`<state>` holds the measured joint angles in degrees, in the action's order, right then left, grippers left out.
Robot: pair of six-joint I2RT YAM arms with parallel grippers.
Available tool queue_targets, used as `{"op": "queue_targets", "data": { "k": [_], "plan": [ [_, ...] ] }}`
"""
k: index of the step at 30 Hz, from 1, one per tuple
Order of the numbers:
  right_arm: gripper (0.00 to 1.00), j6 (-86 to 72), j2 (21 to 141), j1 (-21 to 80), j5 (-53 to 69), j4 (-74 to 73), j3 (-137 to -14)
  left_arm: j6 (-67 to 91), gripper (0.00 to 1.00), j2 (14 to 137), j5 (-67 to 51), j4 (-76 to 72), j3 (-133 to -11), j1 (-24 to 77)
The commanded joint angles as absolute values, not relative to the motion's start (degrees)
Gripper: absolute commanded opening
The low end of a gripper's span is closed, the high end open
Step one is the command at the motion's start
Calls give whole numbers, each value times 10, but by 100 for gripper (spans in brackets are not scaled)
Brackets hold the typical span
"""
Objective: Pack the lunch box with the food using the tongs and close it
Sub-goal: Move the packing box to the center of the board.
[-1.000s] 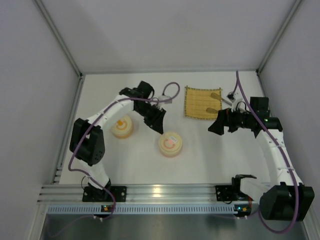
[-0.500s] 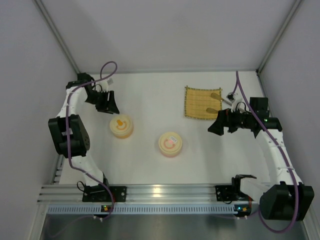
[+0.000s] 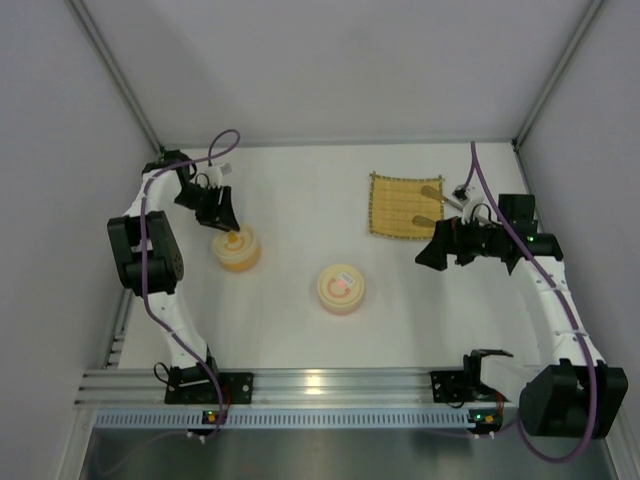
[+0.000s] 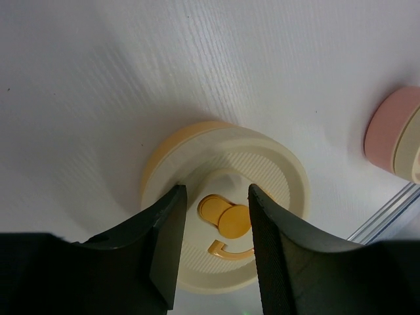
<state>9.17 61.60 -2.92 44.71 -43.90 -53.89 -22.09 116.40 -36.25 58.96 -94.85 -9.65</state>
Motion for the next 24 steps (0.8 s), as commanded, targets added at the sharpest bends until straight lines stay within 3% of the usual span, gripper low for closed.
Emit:
{"op": "queue_targets", "data": {
  "k": [1,12,24],
  "plan": [
    [99,94,616,-39,461,-407,-538,-264,49,1180,-338,574,-940,-100],
    [99,93,623,-38,468,-407,-539,-301,47,1106,-378,601,-904,-100],
    [99,95,621,-39,469,-408,-536,-287,46,1108,-356,614,-980,-117]
  ]
}}
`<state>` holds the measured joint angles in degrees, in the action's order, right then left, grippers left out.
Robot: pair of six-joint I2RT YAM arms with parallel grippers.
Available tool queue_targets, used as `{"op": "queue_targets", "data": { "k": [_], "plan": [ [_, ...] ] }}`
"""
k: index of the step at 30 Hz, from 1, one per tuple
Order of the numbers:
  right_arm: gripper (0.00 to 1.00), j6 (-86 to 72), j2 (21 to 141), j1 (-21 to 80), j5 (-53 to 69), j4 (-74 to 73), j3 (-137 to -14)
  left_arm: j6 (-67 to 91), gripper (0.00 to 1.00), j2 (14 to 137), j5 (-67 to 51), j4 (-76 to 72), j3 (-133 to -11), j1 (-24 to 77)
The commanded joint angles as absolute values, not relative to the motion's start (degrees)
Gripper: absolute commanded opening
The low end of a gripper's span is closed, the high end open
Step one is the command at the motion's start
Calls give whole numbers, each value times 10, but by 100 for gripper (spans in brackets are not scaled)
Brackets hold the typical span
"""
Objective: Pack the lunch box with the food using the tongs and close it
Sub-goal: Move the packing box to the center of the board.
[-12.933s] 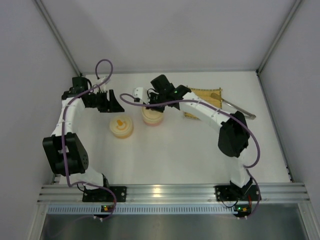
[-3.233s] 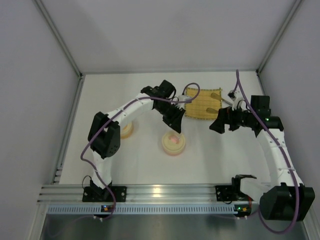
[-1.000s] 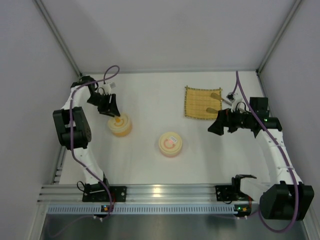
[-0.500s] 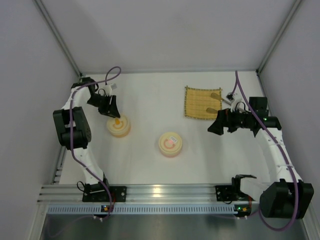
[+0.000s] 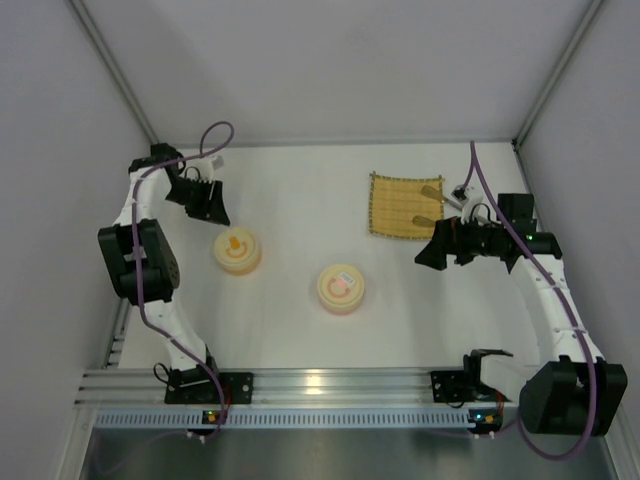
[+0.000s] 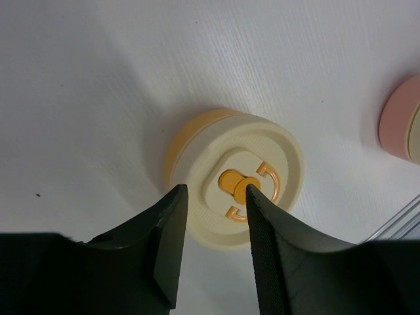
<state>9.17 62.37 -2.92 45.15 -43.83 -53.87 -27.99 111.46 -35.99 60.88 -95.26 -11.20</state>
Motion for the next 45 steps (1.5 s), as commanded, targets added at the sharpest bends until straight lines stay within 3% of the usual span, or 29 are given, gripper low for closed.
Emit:
{"op": "queue_targets", "data": {
  "k": [1,10,15,29,34,43,45],
  "plan": [
    [99,96,621,-39,469,-408,-535,-288,46,1120,-347,614,-982,-118],
    [99,97,623,-39,470,-407,-536,-304,45,1172,-330,601,-969,-118],
    [99,97,627,-39,471,-407,-538,-327,38,1183,-333,598,-936,-116],
    [99,92,633,-39,474,-403,-540,-273,27,1038,-347,519,-717,-15],
    [99,93,631,-39,474,-403,-539,-245,26,1005,-341,486,-655,63],
    [99,97,627,-39,473,-407,-538,-232,25,983,-348,471,-616,99],
    [99,97,627,-39,474,-407,-538,-229,29,976,-343,468,-610,105]
  ]
}}
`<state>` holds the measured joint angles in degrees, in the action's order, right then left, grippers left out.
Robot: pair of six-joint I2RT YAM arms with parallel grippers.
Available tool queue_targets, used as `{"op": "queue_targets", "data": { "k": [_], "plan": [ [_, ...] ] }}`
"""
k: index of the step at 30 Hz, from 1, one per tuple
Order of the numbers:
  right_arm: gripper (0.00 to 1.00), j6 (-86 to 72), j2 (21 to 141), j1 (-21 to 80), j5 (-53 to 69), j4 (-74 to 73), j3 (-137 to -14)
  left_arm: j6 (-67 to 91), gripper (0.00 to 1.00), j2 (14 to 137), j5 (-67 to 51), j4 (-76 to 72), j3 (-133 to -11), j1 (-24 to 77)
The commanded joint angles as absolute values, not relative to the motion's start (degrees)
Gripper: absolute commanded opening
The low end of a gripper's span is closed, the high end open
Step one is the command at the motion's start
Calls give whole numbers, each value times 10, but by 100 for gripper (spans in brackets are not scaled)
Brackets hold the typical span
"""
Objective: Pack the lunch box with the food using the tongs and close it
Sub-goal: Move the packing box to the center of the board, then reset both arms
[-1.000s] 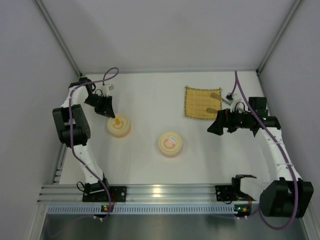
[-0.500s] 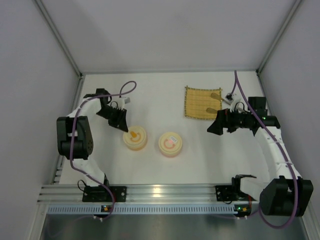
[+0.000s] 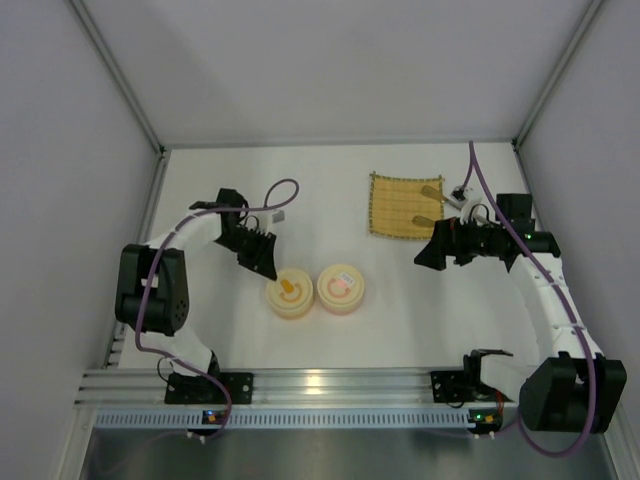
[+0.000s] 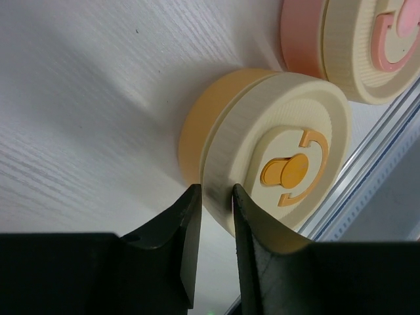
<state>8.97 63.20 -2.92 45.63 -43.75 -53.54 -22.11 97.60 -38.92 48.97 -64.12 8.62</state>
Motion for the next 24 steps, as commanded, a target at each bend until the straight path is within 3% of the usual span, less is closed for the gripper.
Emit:
{"op": "queue_targets", "data": {
  "k": [1,7,13,15,24],
  "plan": [
    [99,97,627,-39,474,-408,-538,-226,31,973,-343,466,-611,105],
    [99,103,626,-39,476,-415,-540,-214,52,954,-344,472,-651,98],
    [99,121,644,-39,472,-433,-565,-222,64,915,-369,547,-766,67],
    [100,126,647,-39,461,-428,-570,-226,97,900,-371,572,-789,48],
    [99,156,651,-38,336,-419,-564,-225,98,851,-465,565,-727,-117]
  ]
}}
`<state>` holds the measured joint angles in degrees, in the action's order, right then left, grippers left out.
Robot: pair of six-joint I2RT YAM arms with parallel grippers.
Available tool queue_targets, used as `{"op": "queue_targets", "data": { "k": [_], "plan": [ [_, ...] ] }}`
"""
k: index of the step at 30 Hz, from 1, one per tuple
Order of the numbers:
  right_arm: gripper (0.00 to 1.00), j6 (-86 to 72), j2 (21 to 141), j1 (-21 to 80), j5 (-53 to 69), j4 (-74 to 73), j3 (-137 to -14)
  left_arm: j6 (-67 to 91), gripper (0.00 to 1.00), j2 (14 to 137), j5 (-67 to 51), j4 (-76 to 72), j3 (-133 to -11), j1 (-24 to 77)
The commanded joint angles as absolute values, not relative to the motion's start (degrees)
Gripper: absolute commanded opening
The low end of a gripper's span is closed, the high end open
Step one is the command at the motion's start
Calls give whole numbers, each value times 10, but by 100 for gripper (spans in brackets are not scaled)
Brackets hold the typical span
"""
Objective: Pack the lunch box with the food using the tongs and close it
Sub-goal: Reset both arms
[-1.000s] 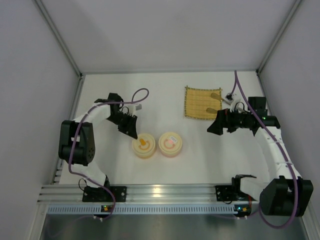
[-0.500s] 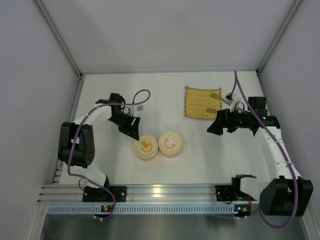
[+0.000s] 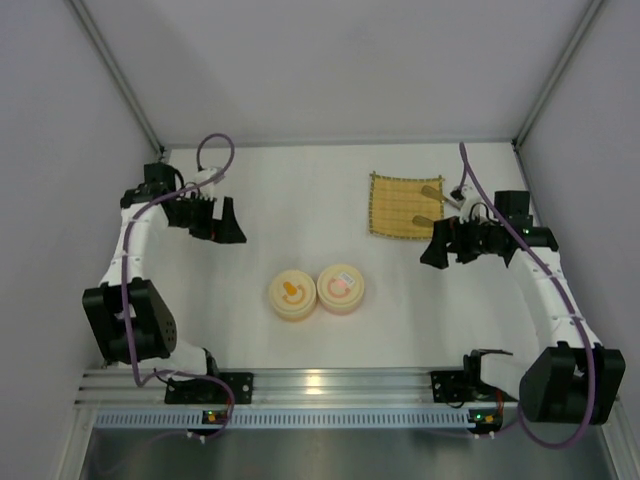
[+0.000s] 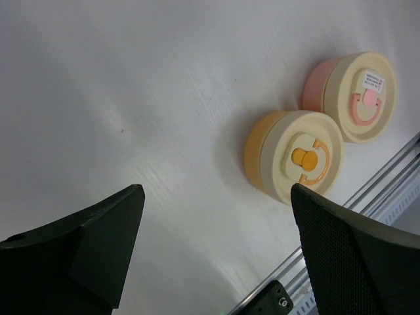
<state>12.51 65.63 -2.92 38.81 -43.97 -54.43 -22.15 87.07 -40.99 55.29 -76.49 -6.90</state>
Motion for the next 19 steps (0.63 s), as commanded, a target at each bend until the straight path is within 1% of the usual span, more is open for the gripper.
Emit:
{"op": "queue_targets", "data": {
  "k": [1,5,9,13,19],
  "plan": [
    [99,161,643,-38,325,-414,-556,-224,98,845,-470,550,-716,-135],
    [99,190,621,-38,285,-410,-532,-245,98,816,-482,531,-655,-218],
    [99,193,604,-38,270,-397,-502,-279,98,793,-466,526,-612,-295],
    [99,190,600,-38,264,-391,-499,-296,98,778,-463,519,-591,-334],
    [99,187,600,-38,258,-388,-498,-307,98,744,-449,500,-578,-338]
  ]
}}
